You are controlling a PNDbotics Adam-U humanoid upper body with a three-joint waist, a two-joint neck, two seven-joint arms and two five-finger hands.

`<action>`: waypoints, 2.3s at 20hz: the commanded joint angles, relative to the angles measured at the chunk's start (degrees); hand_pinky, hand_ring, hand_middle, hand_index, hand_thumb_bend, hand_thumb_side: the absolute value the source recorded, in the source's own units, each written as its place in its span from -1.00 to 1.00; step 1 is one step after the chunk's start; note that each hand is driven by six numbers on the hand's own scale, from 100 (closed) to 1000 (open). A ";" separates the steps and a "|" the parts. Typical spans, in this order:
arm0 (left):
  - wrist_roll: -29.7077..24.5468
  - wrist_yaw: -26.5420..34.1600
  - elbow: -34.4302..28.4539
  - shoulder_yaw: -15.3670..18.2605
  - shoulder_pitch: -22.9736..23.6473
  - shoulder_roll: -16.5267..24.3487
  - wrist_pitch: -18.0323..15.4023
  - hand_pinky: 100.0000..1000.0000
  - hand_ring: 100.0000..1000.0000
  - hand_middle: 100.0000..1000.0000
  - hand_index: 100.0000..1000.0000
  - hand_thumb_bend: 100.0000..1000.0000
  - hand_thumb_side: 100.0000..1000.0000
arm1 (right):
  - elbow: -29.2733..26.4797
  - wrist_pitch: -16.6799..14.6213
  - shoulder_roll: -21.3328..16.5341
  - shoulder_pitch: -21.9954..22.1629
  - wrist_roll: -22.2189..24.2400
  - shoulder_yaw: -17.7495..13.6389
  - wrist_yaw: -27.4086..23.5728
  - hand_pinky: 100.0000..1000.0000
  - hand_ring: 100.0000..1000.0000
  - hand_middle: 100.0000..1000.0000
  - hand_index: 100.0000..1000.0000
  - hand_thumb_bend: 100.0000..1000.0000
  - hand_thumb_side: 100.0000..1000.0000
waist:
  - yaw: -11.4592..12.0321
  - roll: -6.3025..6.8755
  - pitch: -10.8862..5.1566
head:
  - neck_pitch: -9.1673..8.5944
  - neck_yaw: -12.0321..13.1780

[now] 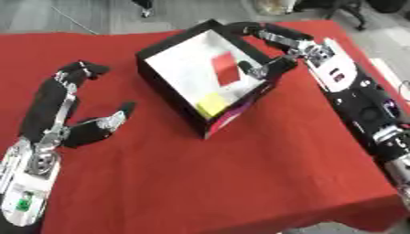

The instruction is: Pick up the objects with one hand, pass them to the other hand, and then place them into the box on the other side of the table.

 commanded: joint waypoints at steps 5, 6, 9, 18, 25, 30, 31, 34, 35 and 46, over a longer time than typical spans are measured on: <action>0.21 0.23 -1.15 0.38 -0.97 0.83 0.04 0.51 0.26 0.24 0.53 -0.17 0.35 | -0.73 -3.12 -1.57 -0.62 3.07 -1.47 -1.01 1.00 1.00 1.00 1.00 -1.00 -0.99 | -0.05 0.63 -0.81 | 0.02 0.64; 0.22 0.23 -1.14 0.40 -0.95 0.87 0.06 0.51 0.26 0.24 0.53 -0.17 0.35 | -0.79 -2.69 -1.56 -0.60 3.04 -1.60 -1.41 1.00 1.00 1.00 1.00 -1.00 -1.00 | -0.05 0.62 -0.83 | 0.01 0.69; 0.25 0.24 -1.14 0.44 -0.93 0.95 0.12 0.51 0.26 0.24 0.53 -0.17 0.35 | -1.40 -0.77 -1.59 -0.59 2.96 -1.81 -3.16 1.00 1.00 1.00 1.00 -1.00 -1.00 | -0.05 0.61 -0.86 | -0.01 0.79; 1.14 1.76 -2.41 3.42 -2.60 6.34 2.47 0.50 0.29 0.21 0.52 -0.22 0.23 | -7.19 7.07 0.78 -1.70 -3.64 -4.83 -10.85 1.00 1.00 1.00 1.00 -1.00 -0.17 | 0.17 1.14 -1.74 | 0.83 3.78; -0.55 2.27 -2.43 6.90 -5.47 15.78 5.60 0.52 0.37 0.24 0.51 -0.22 0.15 | -11.49 13.96 -1.96 -0.60 -4.59 -6.54 -17.73 1.00 1.00 1.00 1.00 -1.00 -0.05 | 0.20 1.59 -2.13 | 1.27 4.57; -2.04 4.42 -1.12 9.22 -7.30 22.27 7.56 0.51 0.37 0.24 0.49 -0.21 0.10 | -12.59 18.67 -3.08 -0.02 -3.57 -8.46 -22.45 1.00 1.00 1.00 1.00 -1.00 -0.12 | 0.23 1.72 -2.13 | 1.37 5.68; -2.32 4.93 -0.61 9.56 -7.69 23.30 7.88 0.52 0.38 0.24 0.50 -0.21 0.10 | -12.93 19.66 -3.32 0.09 -3.31 -8.80 -23.44 1.00 1.00 1.00 1.00 -1.00 -0.12 | 0.21 1.72 -2.13 | 1.32 5.90; -3.70 6.19 1.64 10.29 -8.76 26.23 8.87 0.52 0.38 0.26 0.51 -0.24 0.11 | -14.17 22.59 -4.13 0.53 -2.54 -9.70 -26.37 1.00 1.00 1.00 1.00 -1.00 -0.12 | 0.14 1.73 -2.17 | 1.15 6.76; -4.32 6.38 2.57 10.39 -9.12 27.21 9.11 0.52 0.39 0.26 0.52 -0.24 0.10 | -14.62 23.48 -4.41 0.71 -2.29 -9.93 -27.25 1.00 1.00 1.00 1.00 -1.00 -0.12 | 0.12 1.76 -2.19 | 1.08 7.08; -14.20 9.14 16.49 10.99 -12.34 33.77 6.53 0.60 0.45 0.36 0.61 -0.30 0.12 | -16.71 28.57 -6.91 2.29 1.20 -10.82 -37.52 1.00 1.00 1.00 1.00 -1.00 -0.13 | -0.37 1.79 -2.05 | 0.49 11.73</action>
